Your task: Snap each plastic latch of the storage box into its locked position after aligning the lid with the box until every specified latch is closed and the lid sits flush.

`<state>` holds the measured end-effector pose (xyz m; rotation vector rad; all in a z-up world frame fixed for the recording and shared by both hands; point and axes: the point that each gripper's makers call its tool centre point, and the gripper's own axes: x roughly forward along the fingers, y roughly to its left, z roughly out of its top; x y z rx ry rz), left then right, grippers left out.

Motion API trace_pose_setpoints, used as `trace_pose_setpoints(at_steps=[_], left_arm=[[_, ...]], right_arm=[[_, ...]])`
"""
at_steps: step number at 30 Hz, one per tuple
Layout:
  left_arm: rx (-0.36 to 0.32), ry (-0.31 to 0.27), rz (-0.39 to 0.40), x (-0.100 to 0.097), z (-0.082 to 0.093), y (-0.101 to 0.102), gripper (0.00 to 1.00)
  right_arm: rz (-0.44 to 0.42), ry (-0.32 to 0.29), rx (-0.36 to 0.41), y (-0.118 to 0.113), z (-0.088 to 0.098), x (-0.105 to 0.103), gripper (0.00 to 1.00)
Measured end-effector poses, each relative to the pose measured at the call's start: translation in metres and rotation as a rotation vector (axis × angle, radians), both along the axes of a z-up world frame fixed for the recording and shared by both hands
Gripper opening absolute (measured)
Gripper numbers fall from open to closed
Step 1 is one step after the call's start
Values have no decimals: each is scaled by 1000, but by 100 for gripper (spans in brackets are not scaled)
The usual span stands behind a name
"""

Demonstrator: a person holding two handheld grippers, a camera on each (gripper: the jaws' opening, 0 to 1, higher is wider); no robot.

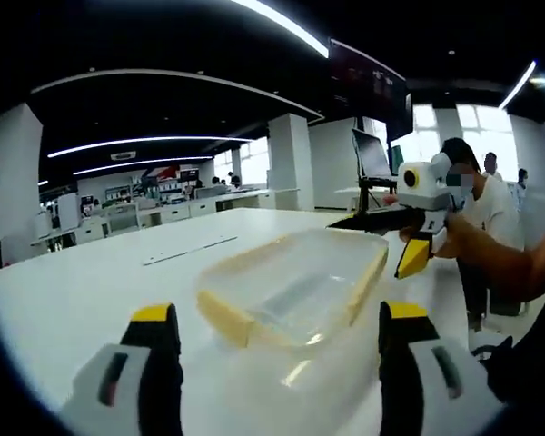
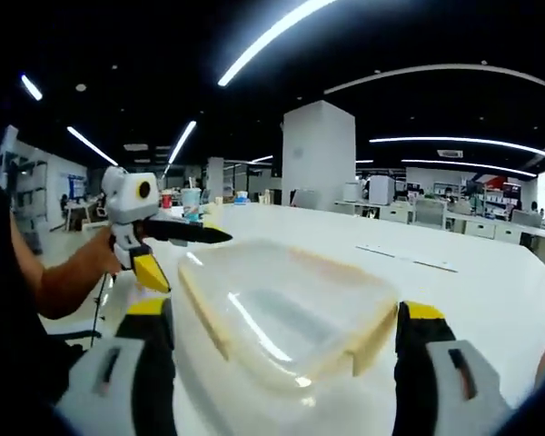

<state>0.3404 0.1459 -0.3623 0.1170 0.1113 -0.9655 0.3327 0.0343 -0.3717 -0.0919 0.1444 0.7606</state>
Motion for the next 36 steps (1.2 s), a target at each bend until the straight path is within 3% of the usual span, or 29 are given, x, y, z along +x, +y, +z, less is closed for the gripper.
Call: trace_pose_setpoints(at_steps=[6,13,18,23,30,36], left_arm=[[7,-22,1,-1,-3,-7,87],[5,-14,-7,-1,-10,-11,76],[-11,-4,-2,1,-11,-15,79],[6,-13,4,3,-15,-19,82],[5,-17,-1,4,-16,-21,81],[4,-15,5,4,-17,-23,81]], right_arm=[[-2,-9,-20,2,-1,-2,100],[-16,-16,-24,3,-3,-3,97],[-35,-21,-12,1,-3,1,92],[-45,-15,-3,0,-8,5,94],[-70,-18,-58,1,-16,9,94],[-78,-17,-43,1,-17,10,94]])
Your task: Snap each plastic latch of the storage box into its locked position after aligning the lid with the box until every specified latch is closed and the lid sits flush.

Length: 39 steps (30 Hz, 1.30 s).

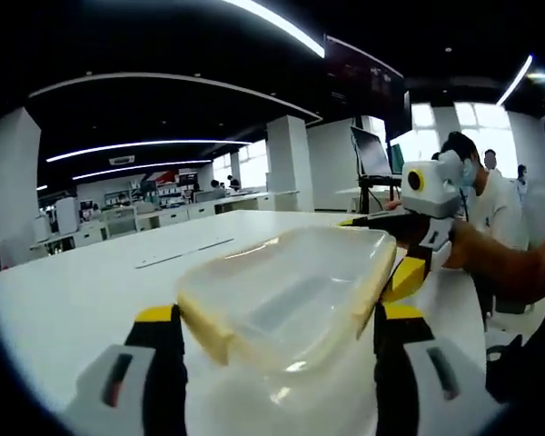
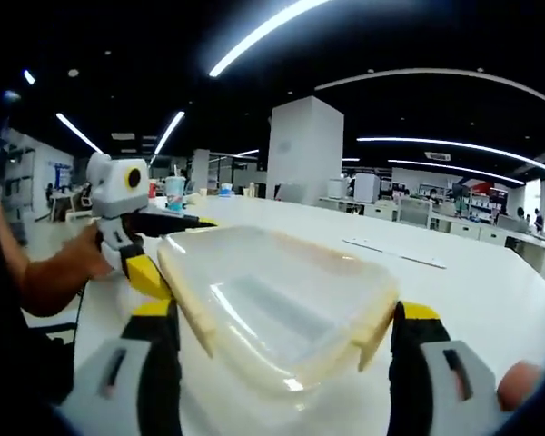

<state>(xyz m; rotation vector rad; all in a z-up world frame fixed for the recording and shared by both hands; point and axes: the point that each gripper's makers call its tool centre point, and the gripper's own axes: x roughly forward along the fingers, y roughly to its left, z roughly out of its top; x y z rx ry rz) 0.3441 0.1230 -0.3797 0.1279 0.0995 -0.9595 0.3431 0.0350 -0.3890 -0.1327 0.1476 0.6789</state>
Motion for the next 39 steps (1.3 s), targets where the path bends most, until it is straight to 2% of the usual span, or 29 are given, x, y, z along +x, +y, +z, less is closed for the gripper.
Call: trace_pose_setpoints(at_steps=[27,32,33,35,39], left_arm=[[-59,-6,-12,-3,0,-1,78],[-54,-9,-7,-4,-1,-2,77],[4,-25,15,-4,-10,-8,77],[-3,-26,12,2,-7,-9,77],[-12,-21,12,2,-8,-9,76]], right_arm=[[-13,4,13,6,-2,-2,91],[-19,8,-14,6,-5,-2,89],[-49,-3,-71,8,-8,1,88],[-48,-7,-65,9,-8,-1,88],[-50,-6,-56,12,-6,-4,86]])
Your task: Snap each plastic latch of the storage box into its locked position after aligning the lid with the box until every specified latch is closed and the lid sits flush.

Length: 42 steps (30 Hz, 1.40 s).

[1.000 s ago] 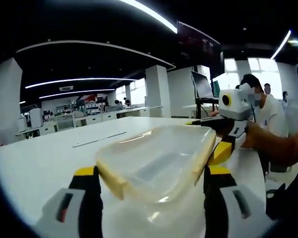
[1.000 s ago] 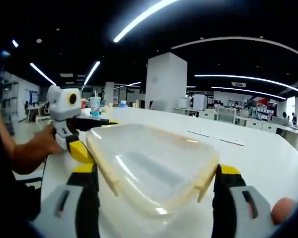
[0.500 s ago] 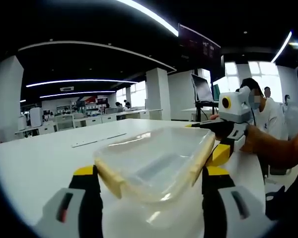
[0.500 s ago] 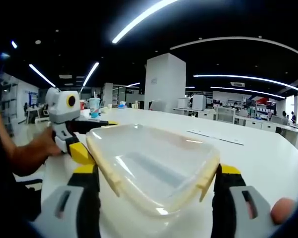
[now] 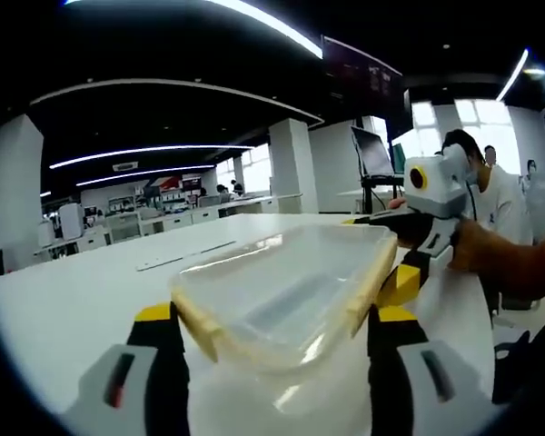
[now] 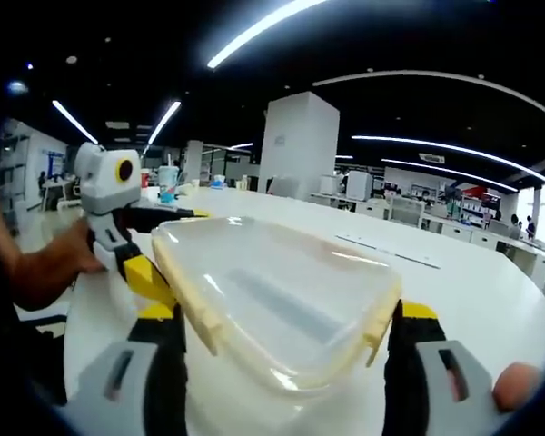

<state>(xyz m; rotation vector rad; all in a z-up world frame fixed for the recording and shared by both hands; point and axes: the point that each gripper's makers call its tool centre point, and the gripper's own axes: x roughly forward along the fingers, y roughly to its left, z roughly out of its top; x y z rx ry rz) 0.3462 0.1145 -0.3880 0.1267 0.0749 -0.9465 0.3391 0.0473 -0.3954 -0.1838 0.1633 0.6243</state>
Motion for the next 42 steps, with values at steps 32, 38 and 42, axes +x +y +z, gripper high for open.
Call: trace_pose_setpoints(at_steps=[32,38,42], left_arm=[[-23,70,30,9,0,16,73],[-16,48,40,12,-1,18,74],[22,-56,80,13,6,22,82]], right_arm=[[-30,-20,47,-10,-3,-15,81],[-37,-28,49,-13,-2,-15,83],[-58,-59,32,-19,0,-12,90]])
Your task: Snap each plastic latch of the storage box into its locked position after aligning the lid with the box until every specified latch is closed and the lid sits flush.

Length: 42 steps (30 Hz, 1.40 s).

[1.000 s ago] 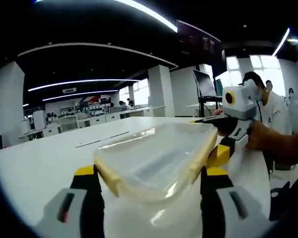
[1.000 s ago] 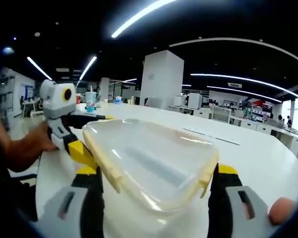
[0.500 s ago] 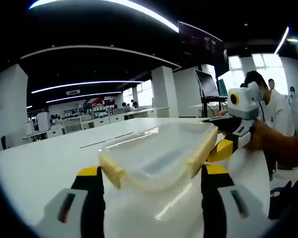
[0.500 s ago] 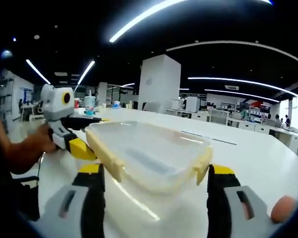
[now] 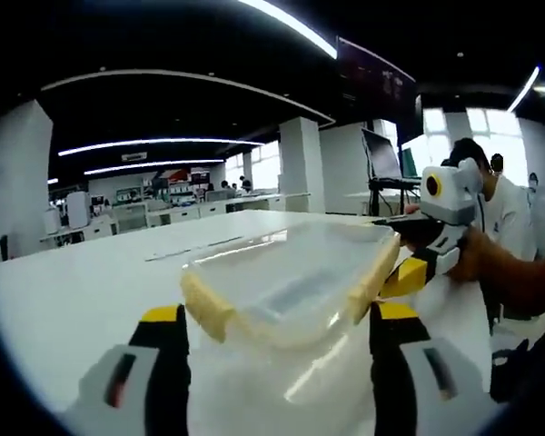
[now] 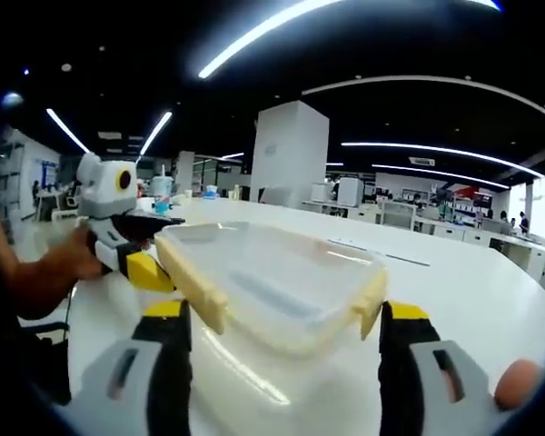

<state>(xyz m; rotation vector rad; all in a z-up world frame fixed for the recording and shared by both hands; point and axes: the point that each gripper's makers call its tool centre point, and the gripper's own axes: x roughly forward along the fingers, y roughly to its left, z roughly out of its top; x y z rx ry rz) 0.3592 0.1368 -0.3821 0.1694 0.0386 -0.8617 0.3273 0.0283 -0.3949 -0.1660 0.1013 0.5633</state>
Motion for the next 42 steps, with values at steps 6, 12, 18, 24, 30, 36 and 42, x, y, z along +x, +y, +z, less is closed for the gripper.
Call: trace_pose_setpoints(at_steps=[6,12,18,24,30,36,42], left_arm=[[-12,-14,-44,-5,3,-4,76],[-14,-4,-32,-13,3,-8,74],[-27,12,-33,-20,3,-10,73],[-28,18,-34,-23,1,-11,71],[-25,55,-25,-20,-8,-13,67],[-28,55,-23,-13,-11,-12,68],[-28,53,-23,-12,-11,-11,69]], right_arm=[[25,-6,-5,4,1,-3,82],[17,4,2,6,0,1,82],[10,13,7,6,0,3,81],[8,21,12,4,-1,6,79],[2,23,9,2,1,8,78],[22,57,-12,3,-4,-1,75],[13,43,22,6,-1,10,76]])
